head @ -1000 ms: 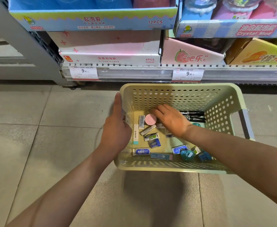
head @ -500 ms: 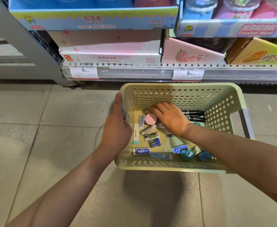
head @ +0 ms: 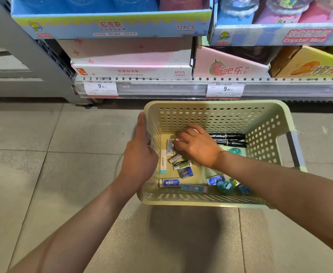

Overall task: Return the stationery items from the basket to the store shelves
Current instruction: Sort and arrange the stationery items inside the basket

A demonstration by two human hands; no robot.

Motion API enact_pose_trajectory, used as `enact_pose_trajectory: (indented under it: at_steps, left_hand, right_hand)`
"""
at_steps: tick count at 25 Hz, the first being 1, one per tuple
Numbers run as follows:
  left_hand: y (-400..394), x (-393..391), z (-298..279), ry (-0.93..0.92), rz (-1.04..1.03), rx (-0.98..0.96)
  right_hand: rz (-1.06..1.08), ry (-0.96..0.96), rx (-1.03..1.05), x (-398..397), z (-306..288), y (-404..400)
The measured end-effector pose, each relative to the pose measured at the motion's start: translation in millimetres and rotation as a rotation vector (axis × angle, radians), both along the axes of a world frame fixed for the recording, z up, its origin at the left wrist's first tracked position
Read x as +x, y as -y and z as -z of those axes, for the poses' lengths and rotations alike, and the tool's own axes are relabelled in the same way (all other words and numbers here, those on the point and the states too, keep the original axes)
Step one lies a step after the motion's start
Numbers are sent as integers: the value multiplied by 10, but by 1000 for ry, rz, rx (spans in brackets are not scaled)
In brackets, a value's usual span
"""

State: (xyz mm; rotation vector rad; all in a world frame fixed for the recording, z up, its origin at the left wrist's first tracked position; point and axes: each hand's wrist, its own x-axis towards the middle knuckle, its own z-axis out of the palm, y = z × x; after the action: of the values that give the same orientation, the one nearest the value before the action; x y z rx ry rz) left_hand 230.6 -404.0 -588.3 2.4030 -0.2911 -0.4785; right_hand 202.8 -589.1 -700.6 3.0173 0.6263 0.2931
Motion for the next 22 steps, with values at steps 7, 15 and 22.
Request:
enact_pose_trajectory:
  at_steps: [7,15,22]
  left_hand:
    - [2,-10,-1,-4,4,-11]
    - [8,-10,-8,-15,12,-7]
    - [17,-12,-38,-14,1,-23]
  right_hand:
    - [102,-1,-8,69,-83,-24]
    - [85,68,-26,71,-72,7]
    - [103,23,-33,66,-132,4]
